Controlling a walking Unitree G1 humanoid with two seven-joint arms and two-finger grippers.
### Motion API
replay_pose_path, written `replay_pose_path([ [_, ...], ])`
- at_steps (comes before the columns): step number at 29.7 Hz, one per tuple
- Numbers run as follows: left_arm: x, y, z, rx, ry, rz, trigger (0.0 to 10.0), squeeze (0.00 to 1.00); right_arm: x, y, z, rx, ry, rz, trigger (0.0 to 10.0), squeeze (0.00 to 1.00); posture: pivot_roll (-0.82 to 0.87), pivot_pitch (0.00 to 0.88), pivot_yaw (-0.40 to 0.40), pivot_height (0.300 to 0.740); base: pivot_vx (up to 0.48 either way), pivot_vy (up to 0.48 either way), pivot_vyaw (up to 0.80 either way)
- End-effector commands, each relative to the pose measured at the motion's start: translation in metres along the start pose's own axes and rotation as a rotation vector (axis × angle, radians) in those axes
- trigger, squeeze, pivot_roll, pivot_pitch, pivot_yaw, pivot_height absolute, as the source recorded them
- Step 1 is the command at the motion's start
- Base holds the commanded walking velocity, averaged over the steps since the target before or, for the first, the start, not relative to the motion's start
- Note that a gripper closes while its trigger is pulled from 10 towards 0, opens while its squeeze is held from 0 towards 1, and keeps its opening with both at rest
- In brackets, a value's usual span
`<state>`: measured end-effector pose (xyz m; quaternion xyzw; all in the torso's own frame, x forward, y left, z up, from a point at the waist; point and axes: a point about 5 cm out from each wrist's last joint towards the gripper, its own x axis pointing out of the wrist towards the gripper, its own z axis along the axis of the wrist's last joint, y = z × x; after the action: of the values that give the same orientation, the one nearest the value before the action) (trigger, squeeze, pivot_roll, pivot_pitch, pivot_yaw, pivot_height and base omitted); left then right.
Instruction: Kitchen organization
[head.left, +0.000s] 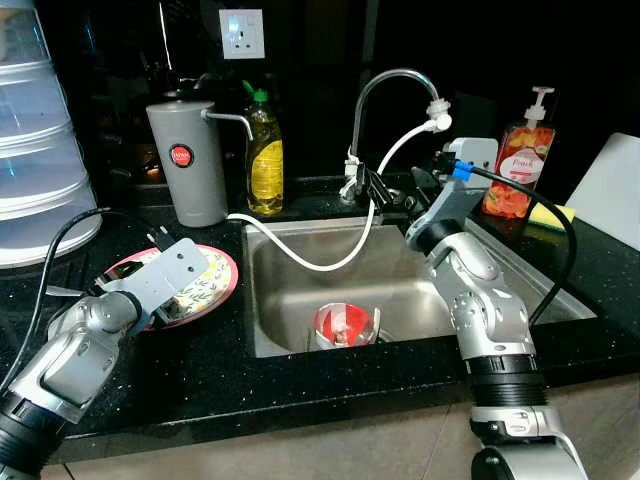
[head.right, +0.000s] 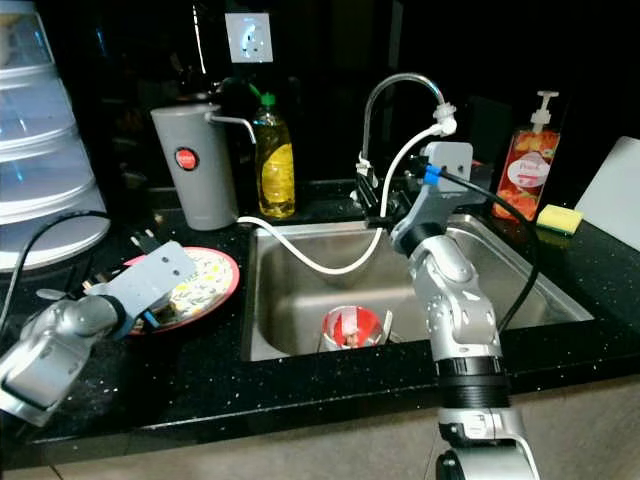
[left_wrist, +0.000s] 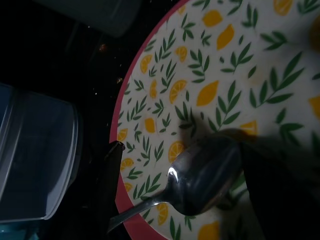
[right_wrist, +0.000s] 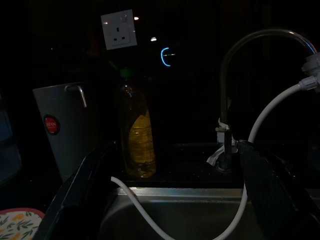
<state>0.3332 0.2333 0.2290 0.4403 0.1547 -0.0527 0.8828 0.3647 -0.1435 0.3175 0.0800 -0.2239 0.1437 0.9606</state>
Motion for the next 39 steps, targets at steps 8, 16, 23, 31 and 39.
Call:
replay_pose_path([
  [8,0.010,-0.010,-0.021,0.077,0.076,-0.022,5.7,0.00,0.000,0.000,0.000,0.000,-0.001,-0.001,10.0,0.00,-0.02,0.015,0.000,0.740,0.000,0.000,0.00],
  [16,0.014,-0.015,-0.033,0.112,0.099,-0.020,0.0,0.00,0.000,0.000,0.000,-0.001,0.000,-0.003,10.0,0.00,-0.02,0.016,0.001,0.740,0.000,0.000,0.00],
  [23,0.015,-0.016,-0.033,0.101,0.085,-0.022,0.0,0.00,-0.001,-0.001,0.000,-0.002,0.001,-0.005,10.0,0.00,-0.01,0.017,-0.005,0.740,0.000,0.000,0.00],
  [31,0.012,0.002,-0.016,0.174,-0.009,0.107,10.0,0.00,0.001,-0.001,0.000,0.000,0.001,-0.001,10.0,0.00,-0.01,0.015,-0.007,0.740,0.000,0.000,0.00],
  [39,0.003,0.034,0.009,0.400,-0.090,0.339,10.0,0.00,0.001,-0.001,-0.001,0.001,0.004,0.002,10.0,0.00,-0.01,0.016,-0.010,0.740,0.000,0.000,0.00],
])
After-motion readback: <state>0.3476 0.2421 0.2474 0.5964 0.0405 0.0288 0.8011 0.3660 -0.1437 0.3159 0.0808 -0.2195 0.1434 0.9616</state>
